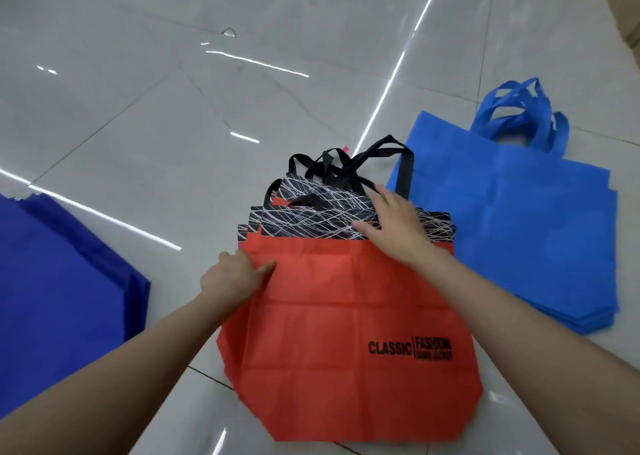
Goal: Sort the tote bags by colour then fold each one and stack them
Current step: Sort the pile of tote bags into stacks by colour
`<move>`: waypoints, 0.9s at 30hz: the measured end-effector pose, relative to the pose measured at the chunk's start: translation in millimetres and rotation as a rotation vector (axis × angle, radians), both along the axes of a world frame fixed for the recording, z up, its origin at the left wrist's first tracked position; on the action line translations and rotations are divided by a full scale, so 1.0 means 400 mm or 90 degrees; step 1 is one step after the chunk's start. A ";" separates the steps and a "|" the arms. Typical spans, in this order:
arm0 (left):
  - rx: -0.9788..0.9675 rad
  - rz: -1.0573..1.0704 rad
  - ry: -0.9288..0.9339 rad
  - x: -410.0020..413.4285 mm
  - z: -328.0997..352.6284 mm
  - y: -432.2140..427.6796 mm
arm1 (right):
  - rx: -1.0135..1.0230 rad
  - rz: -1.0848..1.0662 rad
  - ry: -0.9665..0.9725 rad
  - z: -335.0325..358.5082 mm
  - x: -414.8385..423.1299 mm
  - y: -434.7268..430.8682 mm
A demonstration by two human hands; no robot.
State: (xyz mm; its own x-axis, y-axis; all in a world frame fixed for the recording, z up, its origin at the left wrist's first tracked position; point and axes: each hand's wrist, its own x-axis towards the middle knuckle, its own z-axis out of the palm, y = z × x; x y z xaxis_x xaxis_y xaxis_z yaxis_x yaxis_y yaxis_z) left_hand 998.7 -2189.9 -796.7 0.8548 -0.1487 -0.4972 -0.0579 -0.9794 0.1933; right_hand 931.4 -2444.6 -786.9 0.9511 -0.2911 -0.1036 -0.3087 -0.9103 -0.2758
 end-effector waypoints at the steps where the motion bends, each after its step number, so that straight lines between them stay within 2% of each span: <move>1: 0.018 0.000 0.011 -0.008 -0.004 -0.004 | -0.004 0.046 0.064 -0.006 0.036 0.014; 3: 0.030 0.008 0.027 -0.023 -0.012 -0.010 | -0.032 0.107 0.181 -0.024 0.089 0.035; 5: 0.034 0.007 0.042 -0.026 -0.014 -0.010 | -0.052 0.118 0.224 -0.042 0.114 0.046; 8: 0.024 -0.006 0.043 -0.018 -0.020 0.007 | -0.065 0.078 0.186 -0.052 0.120 0.058; 11: 0.004 -0.020 0.000 -0.023 -0.024 0.016 | -0.011 0.097 0.142 -0.052 0.097 0.075; 13: -0.061 0.006 -0.025 -0.032 -0.026 0.011 | 0.020 0.133 0.126 -0.052 0.066 0.084; 15: -0.156 0.074 -0.037 -0.042 -0.027 0.000 | 0.035 0.117 0.055 -0.056 0.029 0.093; 17: -0.239 0.157 -0.059 -0.052 -0.025 -0.003 | 0.066 0.031 -0.108 -0.058 -0.024 0.100; 19: -0.278 0.241 -0.071 -0.055 -0.025 0.006 | 0.096 -0.135 -0.266 -0.059 -0.096 0.096; 20: -0.276 0.286 -0.063 -0.057 -0.026 0.014 | 0.097 -0.244 -0.305 -0.062 -0.139 0.085; 21: -0.261 0.327 -0.050 -0.057 -0.028 0.022 | 0.106 -0.364 -0.299 -0.066 -0.183 0.070; 23: -0.236 0.381 -0.018 -0.062 -0.031 0.030 | 0.182 -0.589 -0.178 -0.078 -0.260 0.045; 24: -0.236 0.394 0.001 -0.068 -0.030 0.026 | 0.229 -0.654 -0.114 -0.082 -0.284 0.044; 25: -0.242 0.397 0.022 -0.075 -0.029 0.019 | 0.260 -0.665 -0.075 -0.085 -0.296 0.049; 27: -0.246 0.374 0.058 -0.086 -0.027 0.004 | 0.289 -0.592 -0.050 -0.087 -0.290 0.063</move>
